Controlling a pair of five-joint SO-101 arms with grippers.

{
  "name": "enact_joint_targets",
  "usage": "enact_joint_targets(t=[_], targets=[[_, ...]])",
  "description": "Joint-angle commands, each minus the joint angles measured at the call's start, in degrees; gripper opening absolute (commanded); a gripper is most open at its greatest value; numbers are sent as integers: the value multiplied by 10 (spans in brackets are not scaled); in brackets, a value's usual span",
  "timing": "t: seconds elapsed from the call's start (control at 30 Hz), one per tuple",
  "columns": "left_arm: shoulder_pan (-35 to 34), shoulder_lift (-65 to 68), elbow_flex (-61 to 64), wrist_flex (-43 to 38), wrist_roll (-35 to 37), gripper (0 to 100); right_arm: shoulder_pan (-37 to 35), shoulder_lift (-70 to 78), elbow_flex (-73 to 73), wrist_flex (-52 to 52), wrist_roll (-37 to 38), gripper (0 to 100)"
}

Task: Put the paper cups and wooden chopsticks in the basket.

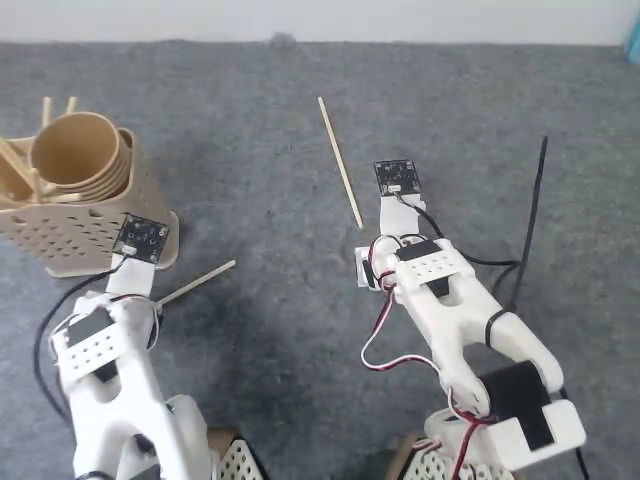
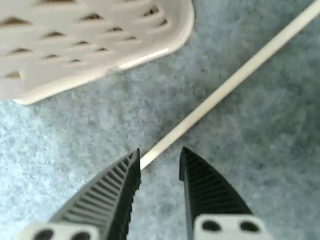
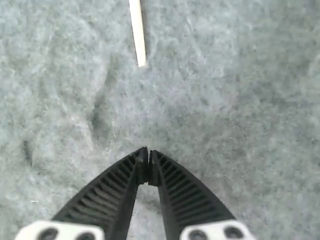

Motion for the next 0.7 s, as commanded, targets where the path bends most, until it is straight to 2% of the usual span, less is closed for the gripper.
enact_joint_targets(t=[0.0, 0.37, 0.53, 0.67], targets=[[-2, 1, -1, -17, 4, 124, 9, -32, -1, -4, -7, 8], [-3, 1, 34, -55, -29, 119, 9, -34, 0, -3, -6, 8], [-19, 1, 57, -134, 0, 98, 9, -35, 2, -3, -6, 8], [-25, -4, 87, -177, -52, 44, 9, -35, 2, -3, -6, 8]])
